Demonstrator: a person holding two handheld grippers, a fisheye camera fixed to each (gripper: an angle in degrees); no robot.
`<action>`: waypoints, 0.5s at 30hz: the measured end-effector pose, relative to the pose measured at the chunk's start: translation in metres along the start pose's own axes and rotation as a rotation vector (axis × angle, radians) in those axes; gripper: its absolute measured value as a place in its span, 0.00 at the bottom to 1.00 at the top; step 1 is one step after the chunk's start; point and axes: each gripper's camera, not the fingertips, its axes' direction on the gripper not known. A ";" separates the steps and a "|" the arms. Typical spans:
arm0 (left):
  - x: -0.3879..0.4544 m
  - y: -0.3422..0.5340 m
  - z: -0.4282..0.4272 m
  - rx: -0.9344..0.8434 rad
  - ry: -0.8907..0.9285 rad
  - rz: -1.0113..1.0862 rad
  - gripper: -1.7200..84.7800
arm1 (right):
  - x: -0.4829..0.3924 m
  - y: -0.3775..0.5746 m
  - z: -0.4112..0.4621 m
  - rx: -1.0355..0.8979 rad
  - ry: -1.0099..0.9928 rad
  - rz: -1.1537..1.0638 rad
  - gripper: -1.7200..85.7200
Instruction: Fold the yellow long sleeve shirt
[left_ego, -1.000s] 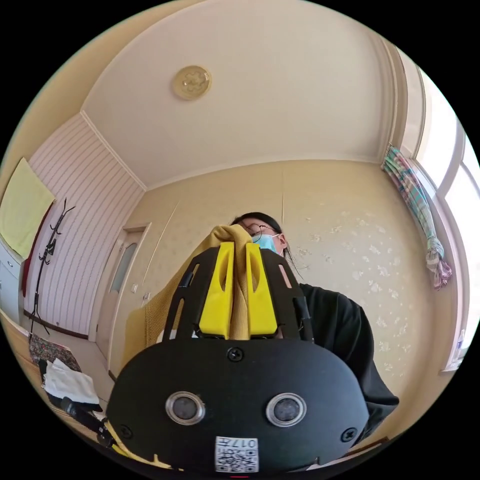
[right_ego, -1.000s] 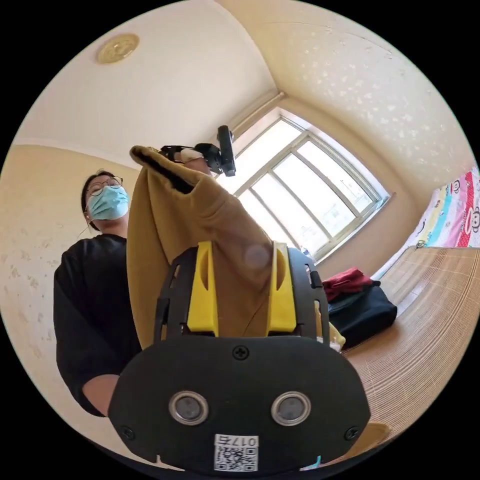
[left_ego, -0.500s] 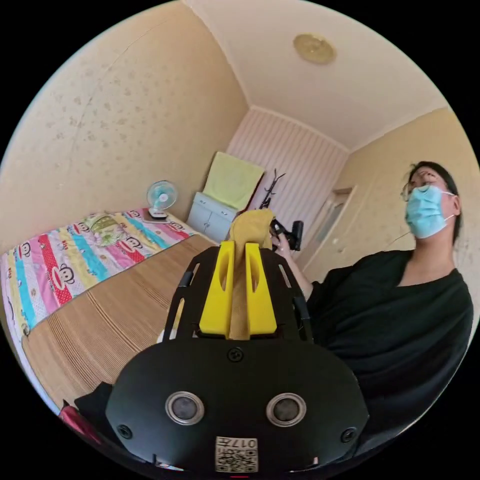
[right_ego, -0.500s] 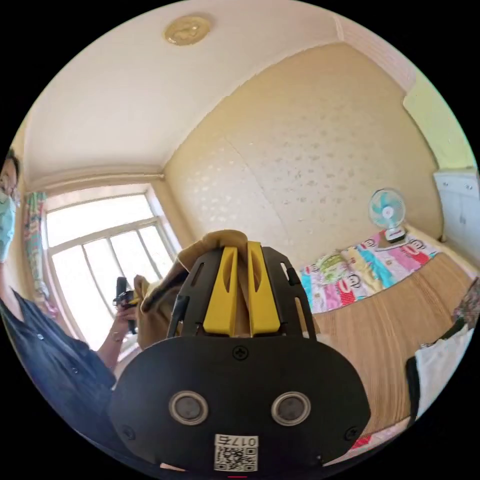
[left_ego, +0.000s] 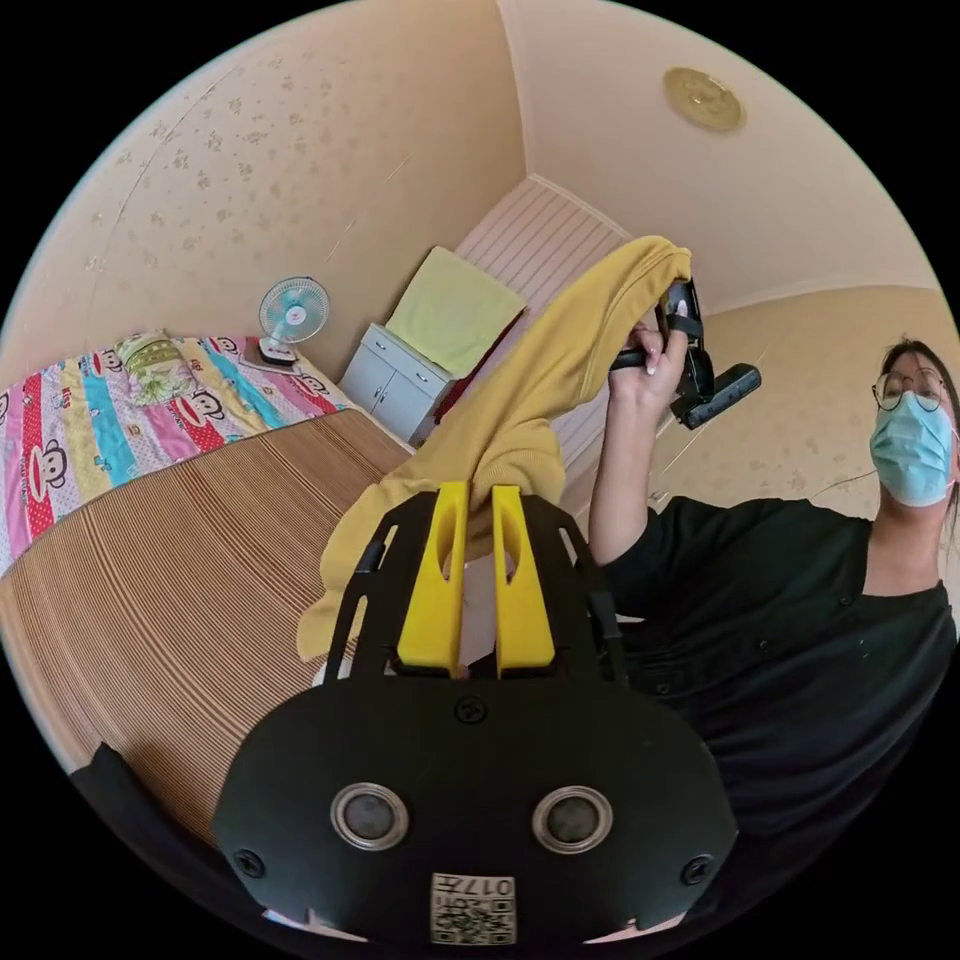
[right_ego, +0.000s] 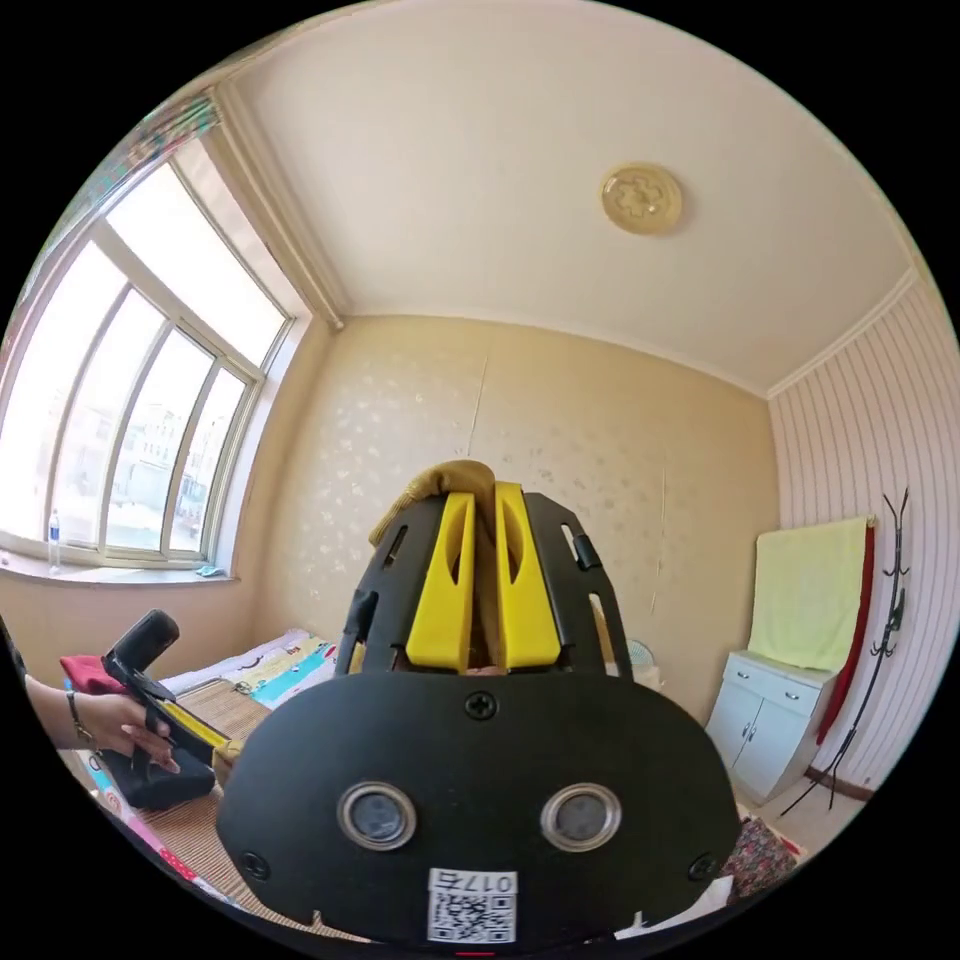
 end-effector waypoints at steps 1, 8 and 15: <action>0.001 0.000 0.000 -0.007 0.003 0.008 0.09 | -0.007 -0.007 -0.003 0.017 0.036 -0.025 0.06; 0.043 0.007 -0.011 -0.045 -0.004 0.110 0.14 | -0.015 -0.026 -0.013 0.025 0.230 0.075 0.06; 0.102 -0.012 -0.004 -0.110 -0.300 0.215 0.23 | -0.033 -0.034 -0.020 0.024 0.165 0.062 0.06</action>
